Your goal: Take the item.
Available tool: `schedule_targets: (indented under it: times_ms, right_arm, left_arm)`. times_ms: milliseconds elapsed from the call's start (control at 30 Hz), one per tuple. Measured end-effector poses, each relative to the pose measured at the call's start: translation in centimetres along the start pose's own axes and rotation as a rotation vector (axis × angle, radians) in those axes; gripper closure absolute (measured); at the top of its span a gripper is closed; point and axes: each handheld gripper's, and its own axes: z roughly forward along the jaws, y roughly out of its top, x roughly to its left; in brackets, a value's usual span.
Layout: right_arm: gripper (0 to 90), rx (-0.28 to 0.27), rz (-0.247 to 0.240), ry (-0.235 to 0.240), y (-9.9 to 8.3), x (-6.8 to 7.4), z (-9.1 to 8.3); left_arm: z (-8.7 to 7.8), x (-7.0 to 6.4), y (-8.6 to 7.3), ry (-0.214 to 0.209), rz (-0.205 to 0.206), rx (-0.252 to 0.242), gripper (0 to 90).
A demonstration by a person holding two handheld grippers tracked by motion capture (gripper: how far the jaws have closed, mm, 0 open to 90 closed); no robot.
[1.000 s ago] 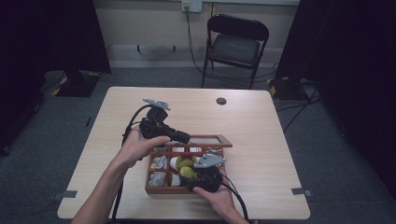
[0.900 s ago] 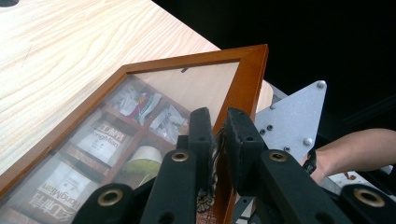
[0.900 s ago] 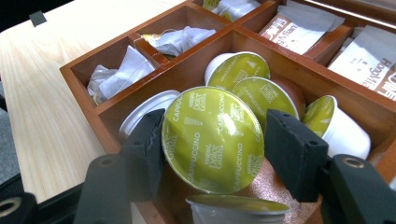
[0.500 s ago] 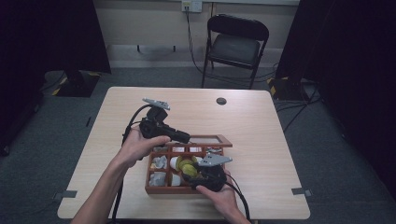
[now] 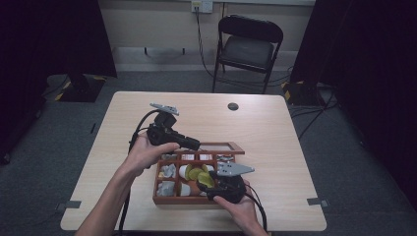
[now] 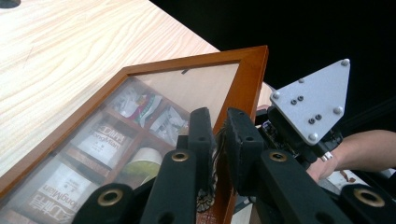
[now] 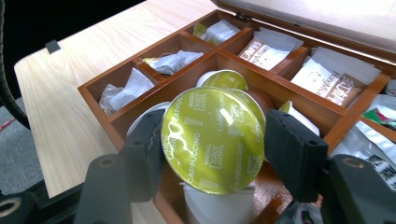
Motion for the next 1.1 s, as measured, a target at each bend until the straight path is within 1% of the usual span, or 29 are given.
schedule_targets:
  times_ms: [167, 333, 667, 900, 1100]
  right_arm:
    - [40.0, -0.005, 0.003, -0.002, -0.1, -0.1, -0.5]
    - [40.0, -0.011, -0.004, -0.001, -0.1, 0.0, -0.9]
    - [40.0, -0.015, 0.001, -0.026, -0.4, -0.5, -2.0]
    - [40.0, -0.030, 0.022, -0.046, -0.7, -1.4, -3.4]
    - [40.0, -0.038, 0.027, -0.057, -0.7, -2.1, -4.0]
  left_arm:
    - [0.0, 0.0, 0.0, 0.000, 0.002, -0.001, 80.9]
    - [0.0, 0.0, 0.0, 0.000, 0.003, 0.001, 80.9]
    - [-0.1, 0.1, 0.0, -0.004, -0.004, -0.005, 80.9]
    - [0.0, 0.1, 0.0, -0.003, -0.003, -0.005, 80.9]
    - [-0.1, 0.1, 0.0, -0.004, -0.005, -0.006, 80.9]
